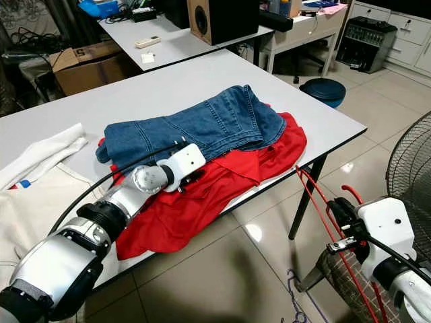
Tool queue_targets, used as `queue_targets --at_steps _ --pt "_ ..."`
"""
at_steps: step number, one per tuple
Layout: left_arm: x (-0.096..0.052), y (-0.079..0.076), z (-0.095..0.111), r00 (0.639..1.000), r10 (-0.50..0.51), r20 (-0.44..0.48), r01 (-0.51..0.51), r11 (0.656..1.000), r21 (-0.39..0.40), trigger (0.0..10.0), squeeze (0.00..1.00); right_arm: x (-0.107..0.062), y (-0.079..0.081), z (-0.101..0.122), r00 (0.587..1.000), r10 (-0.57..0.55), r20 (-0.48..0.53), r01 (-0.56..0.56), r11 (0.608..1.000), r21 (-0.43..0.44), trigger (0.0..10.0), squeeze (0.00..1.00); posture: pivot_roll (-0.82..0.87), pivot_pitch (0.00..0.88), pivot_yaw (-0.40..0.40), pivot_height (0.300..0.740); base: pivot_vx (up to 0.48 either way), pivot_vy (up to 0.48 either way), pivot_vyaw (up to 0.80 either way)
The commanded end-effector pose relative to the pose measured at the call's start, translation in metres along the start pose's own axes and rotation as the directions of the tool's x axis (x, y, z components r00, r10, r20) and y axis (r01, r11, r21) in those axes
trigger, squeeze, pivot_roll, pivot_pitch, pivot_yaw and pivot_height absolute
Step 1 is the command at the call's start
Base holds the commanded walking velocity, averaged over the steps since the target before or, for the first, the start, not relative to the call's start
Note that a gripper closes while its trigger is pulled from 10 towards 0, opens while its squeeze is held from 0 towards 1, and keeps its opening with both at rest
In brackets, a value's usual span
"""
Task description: Hang hanger
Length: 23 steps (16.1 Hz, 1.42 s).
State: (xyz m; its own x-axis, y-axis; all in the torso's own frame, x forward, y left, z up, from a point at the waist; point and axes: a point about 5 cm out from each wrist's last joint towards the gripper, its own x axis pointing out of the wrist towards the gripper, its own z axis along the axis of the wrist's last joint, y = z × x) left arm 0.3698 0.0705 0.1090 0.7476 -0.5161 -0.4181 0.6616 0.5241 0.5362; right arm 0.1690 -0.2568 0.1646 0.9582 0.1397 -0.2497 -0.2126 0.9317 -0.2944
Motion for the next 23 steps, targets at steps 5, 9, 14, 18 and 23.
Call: queue_targets --at_steps 5,9,14,18,23 --pt "-0.005 0.020 -0.004 0.994 0.097 -0.045 -0.094 0.994 0.055 10.0 0.00 -0.001 0.004 0.003 0.999 0.041 0.018 -0.040 0.999 -0.026 10.0 0.00 -0.22 0.000 0.094 0.740 0.000 0.000 0.00" --pt "-0.002 0.005 0.001 1.000 -0.021 0.004 0.021 1.000 0.013 10.0 0.00 0.001 0.005 0.003 0.998 0.053 0.019 -0.052 0.998 -0.034 10.0 0.00 -0.22 0.000 0.086 0.740 0.000 0.000 0.00" --pt "0.002 -0.011 -0.004 0.994 -0.106 -0.036 0.106 0.994 -0.020 10.0 0.00 0.003 0.006 0.004 0.998 0.064 0.020 -0.063 0.997 -0.040 10.0 0.00 -0.22 0.000 0.082 0.740 0.000 0.000 0.00" --pt "-0.002 0.008 -0.015 0.989 0.066 -0.131 -0.055 0.995 0.086 10.0 0.00 0.004 0.008 0.003 0.997 0.072 0.019 -0.071 0.997 -0.043 10.0 0.00 -0.22 0.000 0.086 0.740 0.000 0.000 0.00" --pt "-0.005 0.033 0.003 0.966 0.256 -0.047 -0.250 0.963 0.101 10.0 0.00 0.004 0.007 0.003 0.997 0.070 0.015 -0.069 0.996 -0.052 10.0 0.00 -0.22 0.000 0.086 0.740 0.000 0.000 0.00"
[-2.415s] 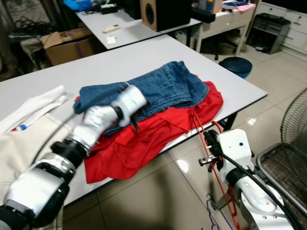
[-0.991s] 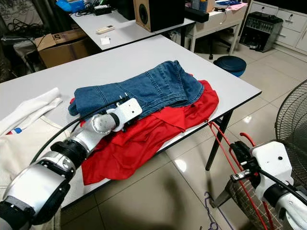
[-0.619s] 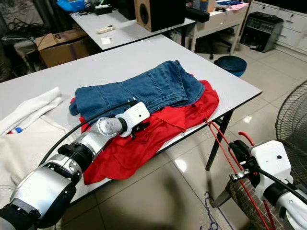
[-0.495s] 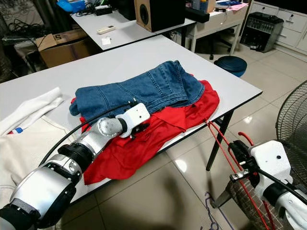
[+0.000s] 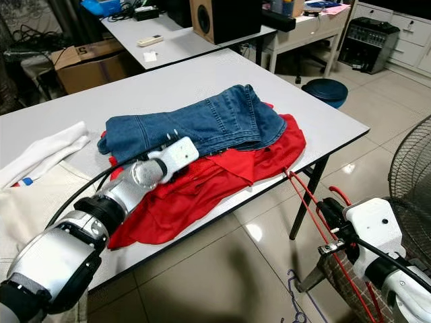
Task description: Hang hanger
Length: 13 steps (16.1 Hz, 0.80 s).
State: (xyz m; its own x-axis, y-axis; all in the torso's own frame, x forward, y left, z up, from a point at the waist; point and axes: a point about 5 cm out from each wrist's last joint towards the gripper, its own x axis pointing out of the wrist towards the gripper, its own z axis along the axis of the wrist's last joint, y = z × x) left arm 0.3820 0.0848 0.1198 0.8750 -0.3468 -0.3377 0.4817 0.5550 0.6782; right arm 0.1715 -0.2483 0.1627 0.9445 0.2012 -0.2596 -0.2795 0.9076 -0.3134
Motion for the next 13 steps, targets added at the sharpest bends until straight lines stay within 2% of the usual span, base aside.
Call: queue_targets --at_steps 1,3,6,9,11,13 --pt "0.000 0.016 0.008 0.997 0.066 0.027 -0.066 0.998 -0.001 10.0 0.00 0.000 -0.001 0.002 1.000 0.006 0.006 -0.006 1.000 -0.014 10.0 0.00 -0.22 0.000 0.086 0.740 0.000 0.000 0.00" --pt "0.000 0.018 0.009 0.997 0.076 0.021 -0.076 0.997 0.022 10.0 0.00 0.000 -0.002 0.002 1.000 0.004 0.005 -0.004 1.000 -0.018 10.0 0.00 -0.22 0.000 0.087 0.740 0.000 0.000 0.00" --pt "0.001 0.012 0.007 0.998 0.060 0.014 -0.061 0.997 0.049 10.0 0.00 0.000 -0.002 0.002 1.000 0.003 0.006 -0.003 1.000 -0.020 10.0 0.00 -0.22 0.000 0.089 0.740 0.000 0.000 0.00" --pt "0.001 -0.006 0.001 0.999 -0.039 -0.008 0.039 0.996 0.082 10.0 0.00 0.000 -0.001 0.001 1.000 0.005 0.002 -0.005 1.000 -0.022 10.0 0.00 -0.22 0.000 0.093 0.740 0.000 0.000 0.00" --pt "0.001 -0.007 0.000 0.999 -0.034 -0.016 0.036 0.994 0.105 10.0 0.00 0.000 -0.001 0.001 1.000 0.004 0.003 -0.004 1.000 -0.023 10.0 0.00 -0.23 0.000 0.096 0.740 0.000 0.000 0.00" --pt "0.001 -0.013 -0.001 0.997 -0.072 -0.029 0.075 0.987 0.140 10.0 0.00 0.000 -0.001 0.001 1.000 0.002 0.003 -0.002 1.000 -0.023 10.0 0.00 -0.23 0.000 0.097 0.740 0.000 0.000 0.00"
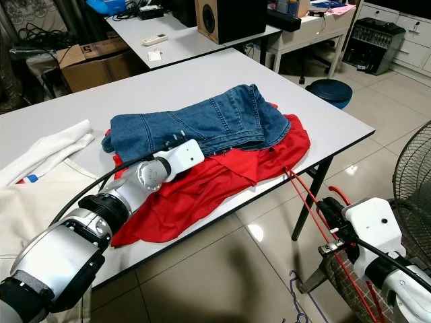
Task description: Hang hanger
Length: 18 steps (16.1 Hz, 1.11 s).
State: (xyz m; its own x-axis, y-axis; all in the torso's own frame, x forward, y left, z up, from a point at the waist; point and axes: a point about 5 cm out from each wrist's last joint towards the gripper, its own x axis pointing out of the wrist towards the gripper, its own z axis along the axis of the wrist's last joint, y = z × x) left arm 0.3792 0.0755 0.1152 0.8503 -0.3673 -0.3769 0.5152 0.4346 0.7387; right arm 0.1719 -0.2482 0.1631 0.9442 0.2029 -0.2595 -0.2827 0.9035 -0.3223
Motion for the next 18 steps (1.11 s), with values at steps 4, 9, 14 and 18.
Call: queue_targets --at_steps 4,9,14,18 --pt "-0.001 -0.012 -0.009 0.996 -0.070 -0.047 0.074 0.994 0.081 10.0 0.00 -0.001 0.000 0.000 1.000 0.001 0.001 -0.001 1.000 -0.014 10.0 0.00 -0.23 0.000 0.100 0.740 0.000 0.000 0.00" --pt "-0.001 0.007 -0.012 0.993 0.058 -0.101 -0.047 0.993 0.109 10.0 0.00 0.000 0.001 0.001 1.000 0.004 0.001 -0.004 1.000 -0.017 10.0 0.00 -0.23 0.000 0.100 0.740 0.000 0.000 0.00" --pt "-0.005 0.037 -0.010 0.968 0.235 -0.083 -0.226 0.969 0.099 10.0 0.00 0.001 0.001 0.001 1.000 0.000 0.004 0.000 1.000 -0.021 10.0 0.00 -0.22 0.000 0.095 0.740 0.000 0.000 0.00" --pt "-0.004 0.046 0.013 0.960 0.273 0.065 -0.276 0.961 0.034 10.0 0.00 0.004 0.002 0.001 1.000 0.003 0.010 -0.003 1.000 -0.020 10.0 0.00 -0.22 0.000 0.096 0.740 0.000 0.000 0.00"
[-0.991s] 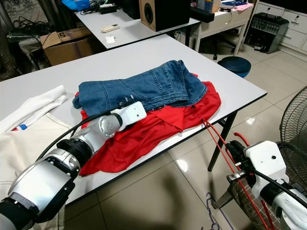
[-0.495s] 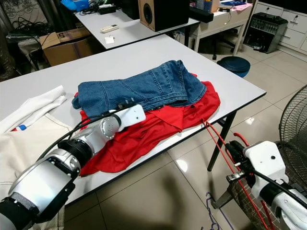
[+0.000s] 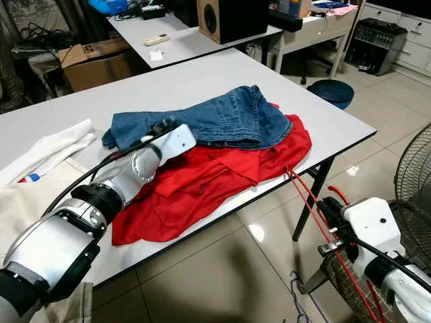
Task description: Hang hanger
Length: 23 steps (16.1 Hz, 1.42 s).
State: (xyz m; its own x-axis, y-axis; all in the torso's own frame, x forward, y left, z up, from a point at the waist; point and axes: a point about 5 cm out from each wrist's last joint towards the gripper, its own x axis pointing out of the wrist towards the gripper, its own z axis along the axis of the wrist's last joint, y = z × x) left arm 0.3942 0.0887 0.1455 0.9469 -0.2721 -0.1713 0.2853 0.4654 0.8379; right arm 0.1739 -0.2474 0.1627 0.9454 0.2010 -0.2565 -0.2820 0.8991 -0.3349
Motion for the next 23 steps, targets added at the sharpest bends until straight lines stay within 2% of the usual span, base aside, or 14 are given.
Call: queue_targets --at_steps 1,2,3,4,5,13,18,20,22,23 --pt "0.002 0.009 0.010 0.998 0.025 0.052 -0.023 0.999 -0.031 10.0 0.00 0.003 0.002 0.000 1.000 0.007 0.010 -0.007 1.000 -0.005 10.0 0.00 -0.21 0.000 0.098 0.740 0.000 0.000 0.00" --pt "0.002 0.007 0.010 0.999 0.017 0.049 -0.015 0.999 -0.045 10.0 0.00 0.004 0.002 -0.001 1.000 0.008 0.010 -0.008 1.000 -0.004 10.0 0.00 -0.21 0.000 0.101 0.740 0.000 0.000 0.00" --pt "0.002 0.006 0.010 0.999 0.013 0.048 -0.010 0.998 -0.055 3.1 0.00 0.005 0.003 -0.001 1.000 0.007 0.012 -0.007 1.000 -0.002 10.0 0.00 -0.21 0.000 0.105 0.740 0.000 0.000 0.00" --pt "0.002 0.006 0.009 0.999 0.010 0.049 -0.007 0.998 -0.065 1.3 0.00 0.006 0.003 -0.002 1.000 0.007 0.014 -0.007 1.000 -0.001 10.0 0.00 -0.21 0.000 0.108 0.740 0.000 0.000 0.00" --pt "0.002 0.007 0.010 0.999 0.007 0.050 -0.003 0.997 -0.075 0.0 0.00 0.007 0.003 -0.002 1.000 0.006 0.017 -0.006 1.000 -0.001 10.0 0.00 -0.21 0.000 0.113 0.740 0.000 0.000 0.00" --pt "0.004 0.013 0.013 0.998 -0.025 0.061 0.032 0.992 -0.121 0.0 0.00 0.010 0.006 -0.003 1.000 -0.006 0.031 0.006 1.000 0.000 10.0 0.00 -0.21 0.000 0.137 0.740 0.000 0.000 0.00" --pt "0.005 0.023 0.019 0.996 -0.015 0.093 0.035 0.976 -0.215 0.0 0.00 0.011 0.006 -0.003 0.999 -0.013 0.038 0.014 1.000 -0.002 10.0 0.00 -0.21 0.000 0.137 0.740 0.000 0.000 0.00" --pt "0.006 0.044 0.033 0.983 -0.020 0.180 0.074 0.952 -0.298 0.0 0.00 0.011 0.007 -0.002 0.999 -0.014 0.044 0.015 1.000 -0.003 10.0 0.00 -0.20 0.000 0.137 0.740 0.000 0.000 0.00" --pt "0.004 0.067 0.048 0.960 -0.031 0.277 0.122 0.940 -0.319 0.0 0.00 0.012 0.008 -0.002 0.999 -0.010 0.047 0.010 1.000 -0.003 10.0 0.00 -0.20 0.000 0.137 0.740 0.000 0.000 0.00" --pt "0.001 0.077 0.055 0.942 -0.055 0.332 0.162 0.939 -0.302 0.0 0.00 0.012 0.009 -0.002 0.999 -0.008 0.048 0.008 1.000 -0.002 10.0 0.00 -0.19 0.000 0.138 0.740 0.000 0.000 0.00"
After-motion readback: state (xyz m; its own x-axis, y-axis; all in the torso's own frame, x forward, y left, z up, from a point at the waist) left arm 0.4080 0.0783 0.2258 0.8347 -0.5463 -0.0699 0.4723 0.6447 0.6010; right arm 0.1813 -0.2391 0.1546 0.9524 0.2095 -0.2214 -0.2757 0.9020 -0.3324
